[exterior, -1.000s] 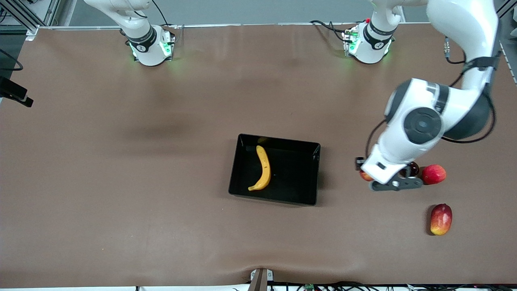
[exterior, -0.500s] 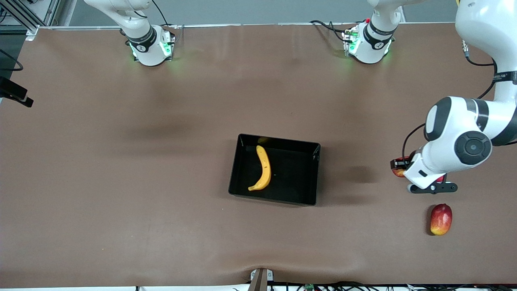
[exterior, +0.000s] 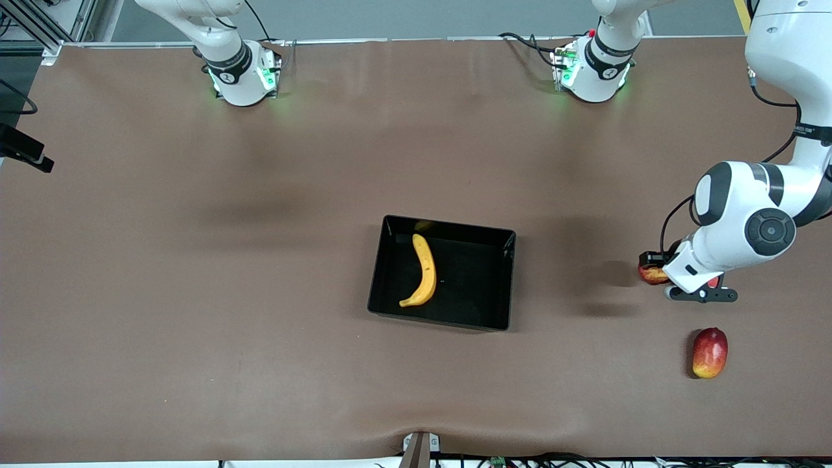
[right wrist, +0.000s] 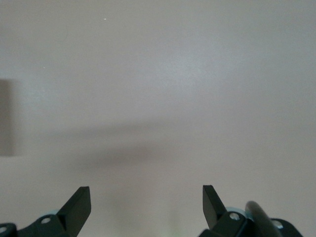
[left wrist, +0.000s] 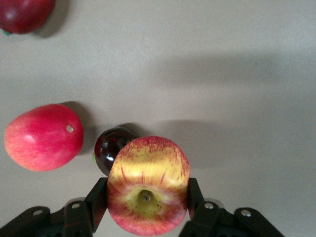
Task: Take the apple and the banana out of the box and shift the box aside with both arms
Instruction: 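Lower the apple beside the plum and open the left gripper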
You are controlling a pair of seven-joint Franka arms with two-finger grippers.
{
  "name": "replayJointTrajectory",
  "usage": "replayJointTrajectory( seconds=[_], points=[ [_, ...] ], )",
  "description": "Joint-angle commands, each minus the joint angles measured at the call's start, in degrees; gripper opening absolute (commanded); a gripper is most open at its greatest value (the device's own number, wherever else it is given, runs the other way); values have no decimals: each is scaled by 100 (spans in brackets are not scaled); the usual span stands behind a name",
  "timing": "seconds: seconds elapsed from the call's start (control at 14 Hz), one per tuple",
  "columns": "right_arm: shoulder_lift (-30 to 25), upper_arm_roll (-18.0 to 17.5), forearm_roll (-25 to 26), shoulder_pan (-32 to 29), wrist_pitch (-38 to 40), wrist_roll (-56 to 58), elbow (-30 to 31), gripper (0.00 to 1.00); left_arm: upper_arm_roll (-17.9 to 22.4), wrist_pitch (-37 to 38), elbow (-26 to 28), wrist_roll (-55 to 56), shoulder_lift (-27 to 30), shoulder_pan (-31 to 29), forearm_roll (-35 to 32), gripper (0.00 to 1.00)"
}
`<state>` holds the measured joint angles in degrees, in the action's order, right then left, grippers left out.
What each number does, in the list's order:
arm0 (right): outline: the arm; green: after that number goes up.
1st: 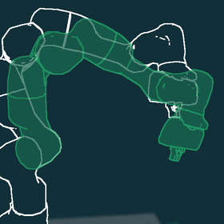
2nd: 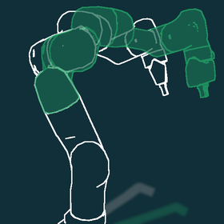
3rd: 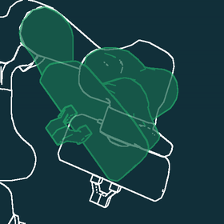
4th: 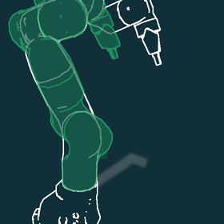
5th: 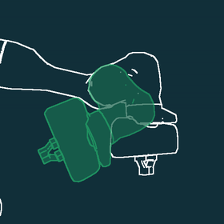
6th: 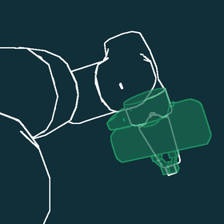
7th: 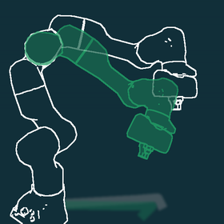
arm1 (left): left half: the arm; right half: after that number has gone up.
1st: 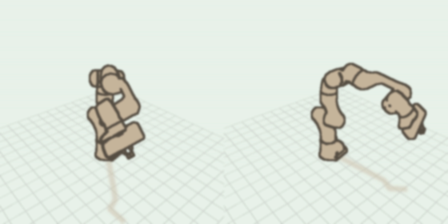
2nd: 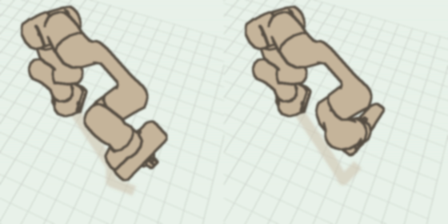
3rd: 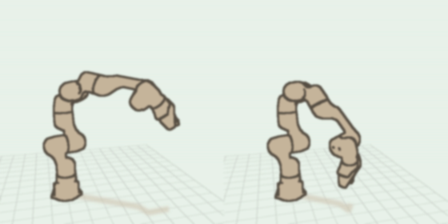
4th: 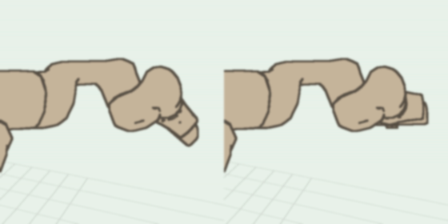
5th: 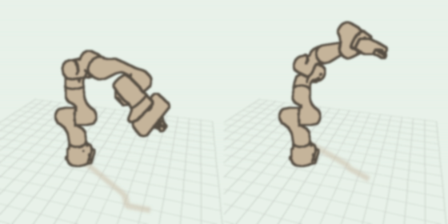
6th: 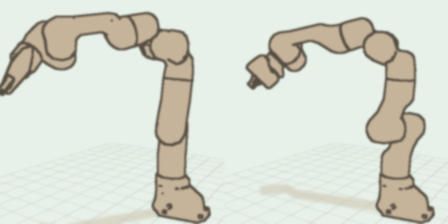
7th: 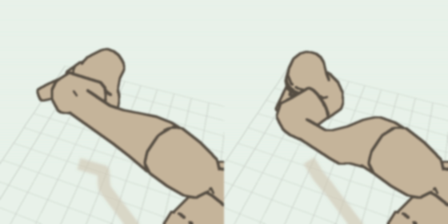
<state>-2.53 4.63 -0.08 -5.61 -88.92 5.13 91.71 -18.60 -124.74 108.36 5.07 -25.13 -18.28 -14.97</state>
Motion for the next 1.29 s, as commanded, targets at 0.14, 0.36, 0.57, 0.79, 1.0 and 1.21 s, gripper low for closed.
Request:
replayJointTrajectory(
  seconds=[0.14,0.36,0.57,0.79,1.0,1.21],
  points=[
    [51,-68,-10,-98,50,24,-110,100,-65,-182,808,-68,737,-44,-14,0],
    [51,-68,-10,-90,50,24,-110,100,-65,-655,1186,-85,817,-61,-6,0],
    [51,-68,-10,-107,59,24,-110,100,-65,-998,1336,-85,755,-131,-6,0],
    [51,-68,-19,-98,59,24,-110,100,-65,-1218,1311,-77,668,-132,-6,0],
    [51,-68,-10,-98,59,24,-110,100,-65,-1289,1091,20,484,-79,12,0],
    [51,-68,-19,-98,68,24,-110,100,-73,-1307,758,82,237,-9,65,0]
  ],
)
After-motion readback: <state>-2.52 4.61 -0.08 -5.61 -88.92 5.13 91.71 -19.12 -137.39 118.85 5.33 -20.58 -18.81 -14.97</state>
